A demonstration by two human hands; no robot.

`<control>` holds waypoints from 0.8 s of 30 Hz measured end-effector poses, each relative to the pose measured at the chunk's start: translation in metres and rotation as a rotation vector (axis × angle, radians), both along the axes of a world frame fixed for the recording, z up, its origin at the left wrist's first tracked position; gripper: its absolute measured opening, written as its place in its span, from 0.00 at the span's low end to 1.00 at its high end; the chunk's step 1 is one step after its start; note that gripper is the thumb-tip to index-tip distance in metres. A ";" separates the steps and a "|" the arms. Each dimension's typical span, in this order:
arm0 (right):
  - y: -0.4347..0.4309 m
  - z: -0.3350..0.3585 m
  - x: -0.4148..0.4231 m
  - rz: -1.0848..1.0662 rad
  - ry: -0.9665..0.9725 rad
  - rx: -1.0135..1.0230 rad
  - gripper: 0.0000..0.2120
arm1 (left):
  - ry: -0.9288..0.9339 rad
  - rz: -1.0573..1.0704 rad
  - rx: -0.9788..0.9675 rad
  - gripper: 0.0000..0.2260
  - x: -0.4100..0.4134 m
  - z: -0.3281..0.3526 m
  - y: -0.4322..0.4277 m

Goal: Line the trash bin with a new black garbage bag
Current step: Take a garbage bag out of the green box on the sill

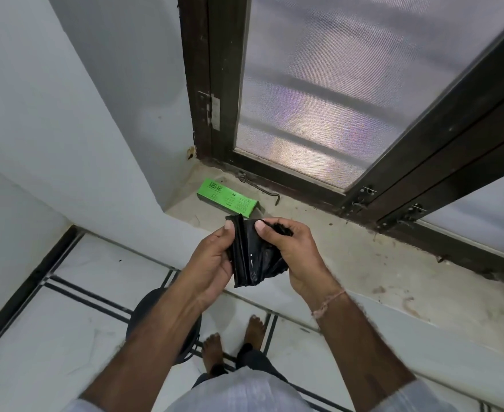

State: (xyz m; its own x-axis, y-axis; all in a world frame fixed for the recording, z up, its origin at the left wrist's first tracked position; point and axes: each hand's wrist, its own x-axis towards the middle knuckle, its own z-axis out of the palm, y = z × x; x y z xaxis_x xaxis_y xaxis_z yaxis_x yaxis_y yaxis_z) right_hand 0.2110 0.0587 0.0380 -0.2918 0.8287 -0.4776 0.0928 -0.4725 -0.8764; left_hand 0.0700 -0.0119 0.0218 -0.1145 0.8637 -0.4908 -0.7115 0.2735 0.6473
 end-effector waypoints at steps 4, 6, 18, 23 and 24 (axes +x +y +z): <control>-0.002 0.001 0.002 0.000 0.026 -0.010 0.09 | 0.033 0.004 -0.034 0.15 0.002 0.000 0.001; -0.002 0.001 0.002 -0.002 0.053 -0.020 0.08 | 0.024 0.015 -0.042 0.16 0.002 0.002 0.001; 0.003 0.001 0.007 0.020 0.049 0.001 0.09 | 0.061 0.003 -0.071 0.16 -0.001 -0.003 0.000; 0.003 0.002 0.009 0.045 0.011 0.026 0.07 | 0.074 -0.016 -0.054 0.16 0.001 -0.003 0.000; 0.002 0.001 0.009 0.046 0.007 0.024 0.08 | 0.078 -0.022 -0.053 0.16 0.001 -0.003 0.000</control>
State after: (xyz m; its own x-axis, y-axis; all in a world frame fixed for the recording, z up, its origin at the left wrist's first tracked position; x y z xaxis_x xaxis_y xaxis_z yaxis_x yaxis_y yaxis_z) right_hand 0.2203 0.0612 0.0394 -0.3335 0.8255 -0.4553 0.1077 -0.4464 -0.8883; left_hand 0.0713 -0.0116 0.0192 -0.1355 0.8392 -0.5266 -0.6530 0.3241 0.6845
